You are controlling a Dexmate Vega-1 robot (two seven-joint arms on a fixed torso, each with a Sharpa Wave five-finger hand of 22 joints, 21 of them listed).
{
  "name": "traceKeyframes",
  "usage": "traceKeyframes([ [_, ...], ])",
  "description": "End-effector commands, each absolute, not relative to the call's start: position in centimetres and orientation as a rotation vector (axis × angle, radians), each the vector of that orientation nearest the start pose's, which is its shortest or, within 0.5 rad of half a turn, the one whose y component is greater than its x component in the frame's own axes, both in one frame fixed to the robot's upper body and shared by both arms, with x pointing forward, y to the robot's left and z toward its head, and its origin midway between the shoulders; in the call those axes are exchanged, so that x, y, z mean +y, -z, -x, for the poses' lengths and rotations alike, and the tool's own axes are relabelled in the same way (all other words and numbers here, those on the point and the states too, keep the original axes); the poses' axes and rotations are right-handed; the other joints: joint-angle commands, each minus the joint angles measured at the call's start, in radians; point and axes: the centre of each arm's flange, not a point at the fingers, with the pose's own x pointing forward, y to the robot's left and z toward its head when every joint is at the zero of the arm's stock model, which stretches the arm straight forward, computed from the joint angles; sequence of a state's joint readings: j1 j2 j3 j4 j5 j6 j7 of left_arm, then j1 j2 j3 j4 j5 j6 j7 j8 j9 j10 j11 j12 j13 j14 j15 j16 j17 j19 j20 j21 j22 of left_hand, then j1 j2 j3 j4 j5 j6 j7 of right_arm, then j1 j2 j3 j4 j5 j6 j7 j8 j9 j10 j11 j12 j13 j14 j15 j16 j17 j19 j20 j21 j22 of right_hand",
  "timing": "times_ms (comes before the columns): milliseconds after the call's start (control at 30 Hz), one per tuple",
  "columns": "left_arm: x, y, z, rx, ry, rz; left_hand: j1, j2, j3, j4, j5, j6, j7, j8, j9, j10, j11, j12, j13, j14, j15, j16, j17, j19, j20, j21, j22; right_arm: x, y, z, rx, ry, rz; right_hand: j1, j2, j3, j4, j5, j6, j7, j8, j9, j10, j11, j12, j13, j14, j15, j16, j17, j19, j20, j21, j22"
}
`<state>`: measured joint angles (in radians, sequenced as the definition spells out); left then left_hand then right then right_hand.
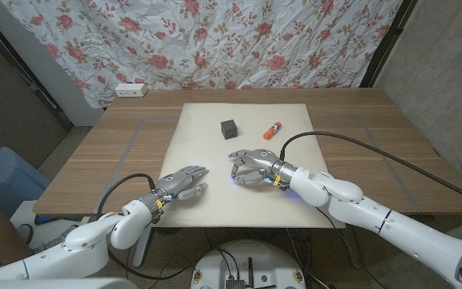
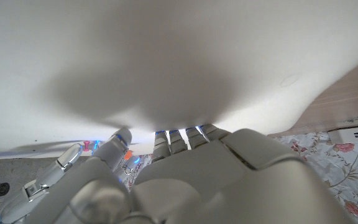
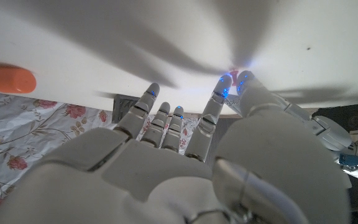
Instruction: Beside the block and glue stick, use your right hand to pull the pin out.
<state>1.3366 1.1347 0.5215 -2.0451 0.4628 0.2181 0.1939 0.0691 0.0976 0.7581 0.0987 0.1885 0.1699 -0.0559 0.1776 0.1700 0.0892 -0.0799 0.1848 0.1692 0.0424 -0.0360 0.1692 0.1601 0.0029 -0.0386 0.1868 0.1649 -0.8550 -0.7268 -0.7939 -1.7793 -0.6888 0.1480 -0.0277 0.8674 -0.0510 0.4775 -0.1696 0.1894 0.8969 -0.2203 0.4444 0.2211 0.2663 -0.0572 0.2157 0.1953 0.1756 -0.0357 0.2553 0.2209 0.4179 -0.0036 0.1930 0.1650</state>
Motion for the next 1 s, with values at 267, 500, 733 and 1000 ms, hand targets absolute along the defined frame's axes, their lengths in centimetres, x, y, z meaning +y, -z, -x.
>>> traceKeyframes([
  [267, 26.24, 17.73, -49.41, -0.445, 0.195, -1.482, 0.014, 0.085, 0.011, -0.008, -0.004, 0.016, -0.002, 0.008, 0.006, 0.014, 0.000, 0.008, 0.006, 0.011, -0.035, 0.006, 0.004, 0.013, -0.071, 0.007, 0.006, -8.54, 10.27, -55.01, -0.911, -0.469, 1.457, 0.023, 0.009, -0.008, 0.001, 0.003, 0.052, -0.001, 0.024, 0.008, 0.022, -0.009, 0.001, 0.003, 0.013, -0.036, 0.009, 0.004, 0.018, -0.009, 0.002, 0.002],
  [500, 26.30, 17.57, -49.70, -0.447, 0.203, -1.483, 0.017, 0.085, 0.013, -0.012, -0.005, 0.019, -0.001, 0.009, 0.006, 0.016, -0.001, 0.008, 0.006, 0.012, -0.035, 0.006, 0.004, 0.014, -0.070, 0.007, 0.006, -8.57, 10.17, -55.11, -0.917, -0.466, 1.453, 0.028, 0.014, -0.012, 0.004, 0.001, 0.084, -0.001, 0.039, 0.011, 0.037, -0.013, 0.003, 0.002, 0.025, -0.041, 0.013, 0.006, 0.026, -0.013, 0.002, 0.002],
  [733, 26.18, 17.47, -49.88, -0.452, 0.207, -1.486, 0.019, 0.085, 0.014, -0.017, -0.006, 0.022, -0.001, 0.009, 0.007, 0.017, -0.001, 0.008, 0.006, 0.012, -0.035, 0.006, 0.004, 0.016, -0.070, 0.007, 0.006, -8.71, 10.20, -55.10, -0.915, -0.468, 1.452, 0.033, 0.019, -0.013, 0.005, 0.000, 0.100, -0.001, 0.045, 0.012, 0.044, -0.018, 0.003, 0.002, 0.028, -0.045, 0.015, 0.007, 0.031, -0.017, 0.003, 0.002],
  [1000, 26.12, 17.49, -49.85, -0.453, 0.210, -1.488, 0.023, 0.086, 0.014, -0.022, -0.008, 0.025, -0.003, 0.009, 0.007, 0.021, -0.002, 0.009, 0.006, 0.015, -0.035, 0.008, 0.005, 0.018, -0.069, 0.007, 0.006, -8.79, 10.34, -55.08, -0.908, -0.471, 1.442, 0.041, 0.024, -0.015, 0.004, 0.000, 0.123, 0.000, 0.054, 0.013, 0.051, -0.026, 0.003, 0.002, 0.030, -0.047, 0.016, 0.008, 0.036, -0.020, 0.002, 0.002],
])
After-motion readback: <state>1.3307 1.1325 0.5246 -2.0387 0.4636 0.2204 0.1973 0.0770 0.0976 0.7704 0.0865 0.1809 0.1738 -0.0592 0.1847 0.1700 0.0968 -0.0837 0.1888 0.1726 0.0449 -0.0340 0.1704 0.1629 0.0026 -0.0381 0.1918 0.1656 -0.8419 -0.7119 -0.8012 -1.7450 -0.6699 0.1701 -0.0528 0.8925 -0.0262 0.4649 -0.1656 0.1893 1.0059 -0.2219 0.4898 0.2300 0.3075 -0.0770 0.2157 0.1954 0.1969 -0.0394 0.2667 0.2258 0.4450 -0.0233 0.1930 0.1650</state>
